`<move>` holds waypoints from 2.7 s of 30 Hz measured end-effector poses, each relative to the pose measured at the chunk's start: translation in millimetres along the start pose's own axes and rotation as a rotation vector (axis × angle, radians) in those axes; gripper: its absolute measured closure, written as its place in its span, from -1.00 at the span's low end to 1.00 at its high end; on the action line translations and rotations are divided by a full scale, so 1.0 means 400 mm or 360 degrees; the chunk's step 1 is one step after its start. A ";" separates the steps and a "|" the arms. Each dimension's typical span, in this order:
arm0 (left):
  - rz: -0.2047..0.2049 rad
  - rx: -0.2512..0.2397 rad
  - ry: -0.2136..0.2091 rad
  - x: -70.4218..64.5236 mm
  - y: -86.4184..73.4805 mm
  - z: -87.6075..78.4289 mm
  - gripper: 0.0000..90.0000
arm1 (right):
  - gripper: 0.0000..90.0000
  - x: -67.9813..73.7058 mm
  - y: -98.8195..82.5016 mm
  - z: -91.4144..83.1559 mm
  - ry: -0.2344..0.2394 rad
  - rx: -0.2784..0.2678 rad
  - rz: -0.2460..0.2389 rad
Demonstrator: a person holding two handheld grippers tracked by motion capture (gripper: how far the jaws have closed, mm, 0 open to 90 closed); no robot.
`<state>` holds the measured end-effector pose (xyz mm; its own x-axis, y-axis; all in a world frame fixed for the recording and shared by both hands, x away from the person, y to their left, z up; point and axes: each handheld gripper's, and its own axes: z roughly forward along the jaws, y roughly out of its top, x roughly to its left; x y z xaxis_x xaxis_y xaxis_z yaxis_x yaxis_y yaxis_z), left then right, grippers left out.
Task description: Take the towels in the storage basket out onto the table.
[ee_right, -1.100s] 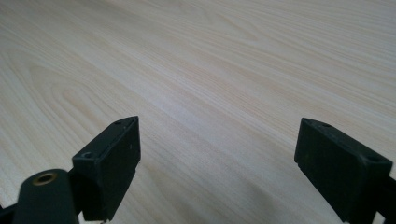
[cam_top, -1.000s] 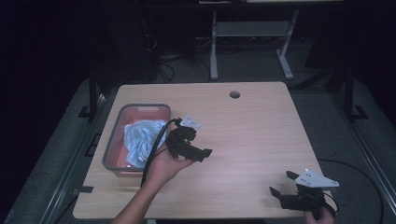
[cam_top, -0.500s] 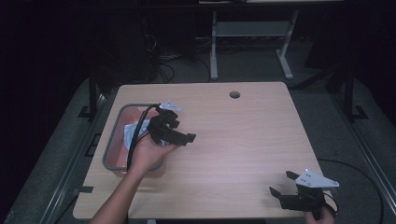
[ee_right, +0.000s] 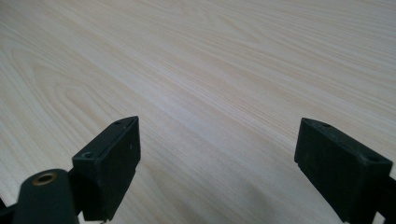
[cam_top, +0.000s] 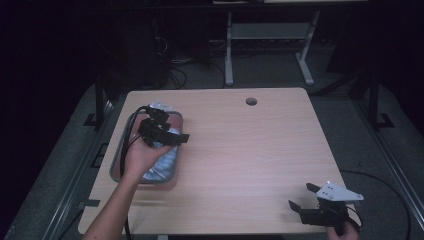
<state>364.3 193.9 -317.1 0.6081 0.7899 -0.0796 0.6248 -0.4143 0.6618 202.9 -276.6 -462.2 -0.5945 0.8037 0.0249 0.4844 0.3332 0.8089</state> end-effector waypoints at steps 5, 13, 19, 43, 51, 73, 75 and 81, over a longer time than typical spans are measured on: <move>-0.0078 0.0016 0.0088 0.052 -0.032 -0.004 -0.60 | -0.69 0.000 0.000 -0.001 0.0004 -0.0002 -0.0003; -0.0212 0.0086 0.0187 0.118 -0.088 0.000 -0.60 | -0.69 0.003 0.002 0.003 0.0012 0.0011 -0.0020; -0.0248 0.0163 0.0239 0.141 -0.108 0.017 -0.60 | -0.69 0.005 0.003 0.005 0.0015 0.0015 -0.0032; -0.0253 0.0620 0.0265 0.163 -0.133 0.159 -0.17 | -0.69 0.006 0.004 0.000 0.0022 0.0000 -0.0031; -0.0281 0.0649 0.0273 0.177 -0.155 0.163 0.22 | -0.69 0.005 0.006 0.002 0.0027 -0.0014 -0.0039; -0.0343 0.0625 0.0241 0.185 -0.158 0.132 0.43 | -0.69 0.004 0.010 -0.001 0.0011 -0.0035 -0.0043; -0.0344 0.0603 0.0230 0.185 -0.159 0.120 0.44 | -0.69 0.005 0.011 -0.002 0.0012 -0.0041 -0.0041; -0.0391 0.0479 0.0180 0.183 -0.160 0.075 0.44 | -0.69 0.007 0.011 0.000 0.0012 -0.0045 -0.0032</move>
<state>383.5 264.8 -387.9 0.3758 0.9196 -0.1144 0.8705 -0.3079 0.3839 203.5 -272.7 -458.6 -0.6090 0.7931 0.0127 0.4538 0.3352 0.8257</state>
